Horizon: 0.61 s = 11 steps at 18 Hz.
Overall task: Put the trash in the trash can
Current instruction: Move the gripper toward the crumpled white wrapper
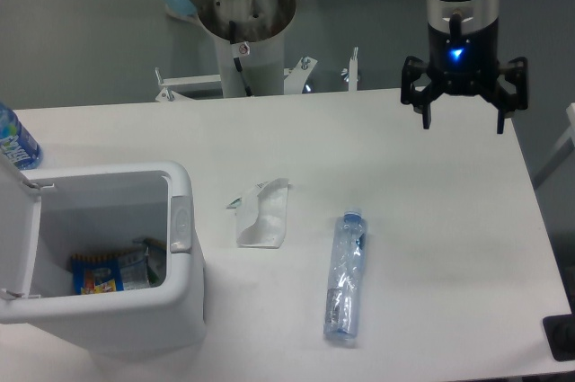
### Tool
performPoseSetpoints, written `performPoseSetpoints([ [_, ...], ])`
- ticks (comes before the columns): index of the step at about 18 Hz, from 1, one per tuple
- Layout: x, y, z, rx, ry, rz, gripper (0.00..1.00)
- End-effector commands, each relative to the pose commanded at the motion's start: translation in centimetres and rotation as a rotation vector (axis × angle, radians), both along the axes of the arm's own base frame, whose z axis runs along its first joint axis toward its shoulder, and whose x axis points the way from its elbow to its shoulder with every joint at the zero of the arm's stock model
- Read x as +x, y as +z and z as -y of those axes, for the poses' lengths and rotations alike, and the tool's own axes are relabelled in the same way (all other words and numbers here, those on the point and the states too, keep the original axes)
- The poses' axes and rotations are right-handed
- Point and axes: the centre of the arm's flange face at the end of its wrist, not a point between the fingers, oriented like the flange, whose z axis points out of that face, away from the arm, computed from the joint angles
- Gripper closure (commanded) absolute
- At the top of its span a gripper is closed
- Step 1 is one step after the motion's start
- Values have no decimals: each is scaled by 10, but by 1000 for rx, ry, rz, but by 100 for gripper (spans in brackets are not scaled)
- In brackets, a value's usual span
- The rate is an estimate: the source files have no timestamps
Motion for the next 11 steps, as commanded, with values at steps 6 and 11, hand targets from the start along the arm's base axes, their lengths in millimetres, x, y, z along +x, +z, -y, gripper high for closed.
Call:
performPoseSetpoints([
  [6,2,-1,-3,-2,11,-2,0],
  [11,2,-16,-4,-11,9,24,0],
])
